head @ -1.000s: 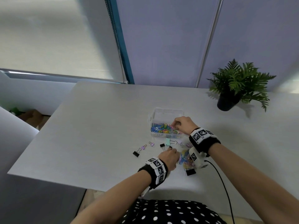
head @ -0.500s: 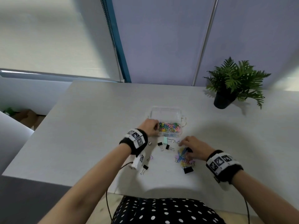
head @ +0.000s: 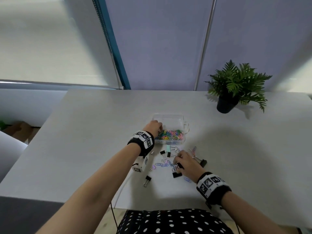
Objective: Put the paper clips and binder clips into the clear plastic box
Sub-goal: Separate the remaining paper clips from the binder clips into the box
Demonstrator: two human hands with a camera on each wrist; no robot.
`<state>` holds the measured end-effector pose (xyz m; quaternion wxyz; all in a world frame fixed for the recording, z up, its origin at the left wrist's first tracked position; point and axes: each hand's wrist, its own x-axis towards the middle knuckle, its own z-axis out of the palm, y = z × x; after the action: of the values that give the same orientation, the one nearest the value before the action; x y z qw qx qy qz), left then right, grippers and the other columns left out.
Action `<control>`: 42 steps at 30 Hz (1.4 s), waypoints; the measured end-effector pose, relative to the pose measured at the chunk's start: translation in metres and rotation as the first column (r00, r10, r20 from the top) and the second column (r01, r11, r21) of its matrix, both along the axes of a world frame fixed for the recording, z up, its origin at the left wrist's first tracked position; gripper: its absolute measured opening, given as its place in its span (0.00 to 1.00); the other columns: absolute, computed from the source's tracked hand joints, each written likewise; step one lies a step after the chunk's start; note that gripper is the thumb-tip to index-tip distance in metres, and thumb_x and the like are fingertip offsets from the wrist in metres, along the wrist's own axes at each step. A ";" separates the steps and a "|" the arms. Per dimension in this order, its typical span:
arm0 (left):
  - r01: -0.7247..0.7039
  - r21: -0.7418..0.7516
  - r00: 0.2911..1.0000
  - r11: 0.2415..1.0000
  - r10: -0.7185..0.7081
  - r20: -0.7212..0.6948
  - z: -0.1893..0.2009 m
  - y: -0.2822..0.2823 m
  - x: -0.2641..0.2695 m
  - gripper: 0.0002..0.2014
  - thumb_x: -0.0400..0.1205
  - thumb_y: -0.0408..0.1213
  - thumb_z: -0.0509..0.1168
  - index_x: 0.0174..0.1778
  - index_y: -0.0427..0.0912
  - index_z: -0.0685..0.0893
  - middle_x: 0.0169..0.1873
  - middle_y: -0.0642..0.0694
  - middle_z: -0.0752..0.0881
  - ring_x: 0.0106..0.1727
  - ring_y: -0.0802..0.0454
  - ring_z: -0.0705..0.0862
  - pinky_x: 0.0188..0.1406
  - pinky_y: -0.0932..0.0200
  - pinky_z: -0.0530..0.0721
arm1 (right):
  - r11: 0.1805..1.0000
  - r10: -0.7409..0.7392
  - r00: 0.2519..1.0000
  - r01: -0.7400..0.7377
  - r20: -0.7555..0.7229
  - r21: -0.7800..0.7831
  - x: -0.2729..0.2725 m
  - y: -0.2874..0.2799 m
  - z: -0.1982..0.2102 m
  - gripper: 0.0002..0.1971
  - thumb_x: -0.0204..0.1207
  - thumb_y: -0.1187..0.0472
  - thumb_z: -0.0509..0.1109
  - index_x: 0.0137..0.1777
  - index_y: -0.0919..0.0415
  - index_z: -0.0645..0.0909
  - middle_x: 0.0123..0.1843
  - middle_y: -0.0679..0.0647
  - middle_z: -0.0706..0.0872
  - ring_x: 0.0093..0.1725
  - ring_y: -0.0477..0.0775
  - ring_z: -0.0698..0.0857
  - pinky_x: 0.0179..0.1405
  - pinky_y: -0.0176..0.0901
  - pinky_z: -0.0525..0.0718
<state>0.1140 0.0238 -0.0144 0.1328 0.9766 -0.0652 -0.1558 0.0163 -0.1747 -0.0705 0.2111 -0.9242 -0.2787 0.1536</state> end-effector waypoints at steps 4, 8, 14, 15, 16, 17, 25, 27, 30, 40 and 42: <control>0.081 -0.129 0.984 0.988 -0.059 0.166 0.006 -0.013 -0.032 0.13 0.80 0.25 0.58 0.56 0.40 0.81 0.58 0.41 0.80 0.56 0.43 0.81 0.58 0.46 0.82 | 0.989 -0.096 0.993 0.103 -0.069 0.106 0.012 -0.019 0.002 0.08 0.70 0.66 0.71 0.47 0.67 0.79 0.50 0.53 0.70 0.51 0.54 0.73 0.56 0.45 0.77; 0.362 -0.108 0.932 0.926 -0.356 0.069 -0.021 -0.037 -0.084 0.15 0.78 0.25 0.61 0.58 0.43 0.81 0.60 0.42 0.78 0.60 0.44 0.79 0.52 0.50 0.81 | 0.993 -0.111 0.993 0.112 -0.046 0.022 0.022 -0.034 0.003 0.08 0.68 0.70 0.68 0.48 0.68 0.81 0.54 0.61 0.76 0.58 0.60 0.74 0.55 0.44 0.75; 0.352 -0.068 0.936 0.934 -0.349 0.047 -0.044 -0.029 -0.110 0.13 0.80 0.27 0.61 0.57 0.45 0.80 0.57 0.44 0.76 0.53 0.49 0.77 0.48 0.51 0.84 | 0.982 -0.009 1.000 0.014 0.027 -0.187 0.019 -0.040 0.011 0.11 0.71 0.65 0.66 0.54 0.62 0.79 0.61 0.59 0.75 0.65 0.57 0.71 0.57 0.43 0.72; 0.367 -0.034 0.929 0.930 -0.364 0.064 -0.046 -0.025 -0.111 0.14 0.79 0.27 0.62 0.57 0.45 0.80 0.57 0.44 0.77 0.55 0.48 0.78 0.47 0.52 0.84 | 0.977 -0.002 0.999 0.009 0.032 -0.214 0.019 -0.040 0.013 0.11 0.72 0.64 0.65 0.54 0.61 0.79 0.61 0.58 0.75 0.65 0.57 0.71 0.57 0.44 0.73; 0.379 -0.019 0.923 0.925 -0.377 0.073 -0.048 -0.020 -0.112 0.13 0.79 0.26 0.62 0.56 0.44 0.80 0.57 0.43 0.77 0.57 0.47 0.78 0.47 0.52 0.84 | 0.972 0.004 0.999 0.004 0.031 -0.234 0.020 -0.039 0.014 0.10 0.72 0.64 0.64 0.53 0.60 0.80 0.60 0.57 0.76 0.64 0.57 0.71 0.57 0.44 0.73; 0.383 -0.019 0.922 0.924 -0.381 0.073 -0.049 -0.015 -0.112 0.12 0.78 0.26 0.62 0.55 0.44 0.80 0.57 0.43 0.78 0.58 0.46 0.79 0.47 0.52 0.85 | 0.969 0.011 0.999 -0.002 0.033 -0.247 0.022 -0.036 0.016 0.10 0.73 0.64 0.63 0.52 0.59 0.80 0.59 0.57 0.77 0.64 0.56 0.72 0.57 0.44 0.73; 0.206 -0.143 0.978 0.968 -0.198 0.065 -0.048 -0.037 -0.108 0.13 0.80 0.32 0.62 0.59 0.36 0.76 0.60 0.38 0.78 0.61 0.42 0.77 0.55 0.47 0.81 | 0.949 -0.043 0.997 0.059 0.058 -0.310 0.034 -0.003 0.019 0.11 0.76 0.67 0.60 0.56 0.58 0.74 0.58 0.55 0.78 0.62 0.57 0.75 0.54 0.48 0.76; 0.160 -0.147 0.987 0.976 -0.158 0.027 -0.049 -0.047 -0.105 0.17 0.77 0.30 0.66 0.61 0.34 0.74 0.62 0.37 0.76 0.61 0.40 0.76 0.55 0.45 0.81 | 0.924 -0.017 0.998 0.036 0.053 -0.380 0.032 -0.001 0.019 0.11 0.77 0.67 0.59 0.58 0.60 0.73 0.60 0.58 0.77 0.63 0.58 0.74 0.56 0.49 0.75; 0.120 -0.125 0.993 0.985 -0.120 0.006 -0.050 -0.058 -0.100 0.17 0.74 0.29 0.68 0.58 0.33 0.74 0.61 0.36 0.76 0.61 0.38 0.76 0.53 0.41 0.81 | 0.926 -0.052 0.998 0.057 0.025 -0.374 0.030 -0.004 0.019 0.10 0.79 0.65 0.56 0.58 0.62 0.74 0.60 0.59 0.78 0.63 0.59 0.74 0.57 0.50 0.75; 0.166 -0.077 0.985 0.983 -0.163 0.050 -0.040 -0.060 -0.096 0.08 0.79 0.30 0.61 0.52 0.33 0.78 0.57 0.36 0.80 0.58 0.40 0.79 0.54 0.46 0.81 | 0.981 -0.187 0.969 0.176 -0.165 -0.075 0.038 -0.019 0.017 0.05 0.67 0.64 0.70 0.39 0.52 0.82 0.46 0.56 0.85 0.50 0.55 0.81 0.53 0.48 0.79; 0.086 -0.238 0.996 0.967 -0.080 0.031 -0.038 -0.052 -0.094 0.04 0.77 0.28 0.61 0.45 0.38 0.77 0.52 0.36 0.83 0.52 0.41 0.82 0.50 0.51 0.82 | 0.970 -0.214 0.953 0.233 -0.213 0.067 0.039 -0.022 0.019 0.08 0.64 0.64 0.74 0.34 0.50 0.81 0.39 0.53 0.85 0.42 0.51 0.81 0.48 0.45 0.79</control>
<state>0.0202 -0.0282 -0.0526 0.2421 0.9516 -0.1258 -0.1417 0.0554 -0.1970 -0.0516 0.2964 -0.9186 -0.1559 0.2098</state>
